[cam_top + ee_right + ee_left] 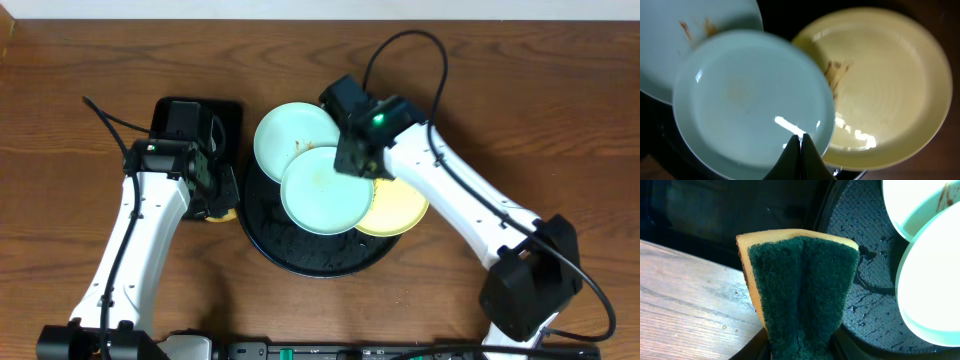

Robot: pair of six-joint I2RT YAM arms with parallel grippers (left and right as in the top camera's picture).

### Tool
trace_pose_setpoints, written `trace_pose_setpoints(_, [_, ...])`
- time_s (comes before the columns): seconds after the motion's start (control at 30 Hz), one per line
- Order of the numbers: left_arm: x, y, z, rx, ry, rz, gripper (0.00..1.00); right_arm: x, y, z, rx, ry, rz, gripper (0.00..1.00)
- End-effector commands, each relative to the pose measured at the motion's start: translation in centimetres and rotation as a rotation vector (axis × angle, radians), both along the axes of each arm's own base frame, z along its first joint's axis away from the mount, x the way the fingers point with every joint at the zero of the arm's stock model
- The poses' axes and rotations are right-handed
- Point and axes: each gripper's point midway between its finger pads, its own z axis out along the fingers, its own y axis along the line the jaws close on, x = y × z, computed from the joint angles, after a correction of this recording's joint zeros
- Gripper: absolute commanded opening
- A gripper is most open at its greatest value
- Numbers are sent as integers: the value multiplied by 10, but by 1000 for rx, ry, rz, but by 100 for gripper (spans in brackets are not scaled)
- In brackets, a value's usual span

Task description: Clean dirty plates on tray and stack at the side

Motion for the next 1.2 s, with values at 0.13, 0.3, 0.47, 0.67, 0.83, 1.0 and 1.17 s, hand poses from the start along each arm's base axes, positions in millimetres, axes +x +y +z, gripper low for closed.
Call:
trace_pose_setpoints(0.13, [1, 7, 3, 37, -3, -3, 30, -37, -10, -30, -28, 125, -177, 2])
trace_pose_setpoints(0.3, [1, 7, 3, 37, -3, -3, 30, -48, -12, -44, -28, 172, -180, 2])
trace_pose_setpoints(0.47, [1, 7, 3, 37, -3, -3, 30, -55, -14, -50, -34, 191, -231, 10])
trace_pose_setpoints(0.67, [1, 7, 3, 37, -2, -3, 30, -53, -2, -63, 1, 160, -211, 69])
trace_pose_setpoints(0.83, [1, 7, 3, 37, -2, -3, 30, -61, 3, -75, 6, 164, -192, 75])
trace_pose_setpoints(1.0, [1, 7, 3, 37, -3, -3, 30, -62, 11, -84, 31, 145, -171, 70])
trace_pose_setpoints(1.17, [0, 7, 3, 36, 1, -3, 30, -60, 16, -87, 50, 128, -169, 54])
